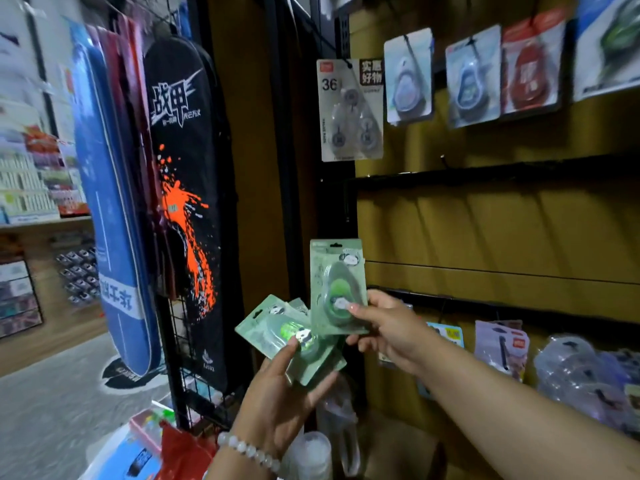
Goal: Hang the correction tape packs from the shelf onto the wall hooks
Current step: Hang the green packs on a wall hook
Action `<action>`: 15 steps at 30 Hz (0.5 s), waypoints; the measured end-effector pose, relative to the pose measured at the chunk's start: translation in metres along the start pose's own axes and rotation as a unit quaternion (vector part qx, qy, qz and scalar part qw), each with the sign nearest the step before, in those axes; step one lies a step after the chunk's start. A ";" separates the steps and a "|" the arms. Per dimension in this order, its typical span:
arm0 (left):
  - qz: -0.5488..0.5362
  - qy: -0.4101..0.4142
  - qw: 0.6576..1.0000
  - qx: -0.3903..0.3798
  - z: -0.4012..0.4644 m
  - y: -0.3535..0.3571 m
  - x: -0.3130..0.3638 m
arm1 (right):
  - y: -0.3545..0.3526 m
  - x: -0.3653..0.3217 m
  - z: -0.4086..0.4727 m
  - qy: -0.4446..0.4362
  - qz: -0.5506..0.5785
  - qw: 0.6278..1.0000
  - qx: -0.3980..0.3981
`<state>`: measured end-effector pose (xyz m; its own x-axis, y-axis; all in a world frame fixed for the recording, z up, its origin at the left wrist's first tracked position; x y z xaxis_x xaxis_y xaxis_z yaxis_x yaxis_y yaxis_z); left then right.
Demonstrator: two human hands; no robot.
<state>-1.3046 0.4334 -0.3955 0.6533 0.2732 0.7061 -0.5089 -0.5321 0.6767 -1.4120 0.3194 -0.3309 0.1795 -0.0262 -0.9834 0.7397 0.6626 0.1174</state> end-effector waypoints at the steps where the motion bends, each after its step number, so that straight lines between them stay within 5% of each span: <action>1: 0.001 0.014 1.000 0.001 0.000 0.000 0.004 | 0.002 -0.014 0.007 -0.015 -0.004 1.000 0.005; 15: 0.008 0.075 0.997 0.022 0.001 0.000 0.013 | 0.013 -0.085 0.078 -0.102 -0.068 0.990 0.068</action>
<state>-1.2955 0.4362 -0.3872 0.5531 0.3790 0.7419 -0.4912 -0.5710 0.6578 -1.3672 0.2721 -0.2350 0.1895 -0.2678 -0.9446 0.8436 0.5368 0.0170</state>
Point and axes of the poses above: each hand's wrist, its own z-axis towards the middle knuckle, its own y-axis out of the palm, x = y × z, the point moved 5 cm from there along z, towards the middle knuckle, and after that the axes turned 8 degrees about x, right-handed, at the moved point
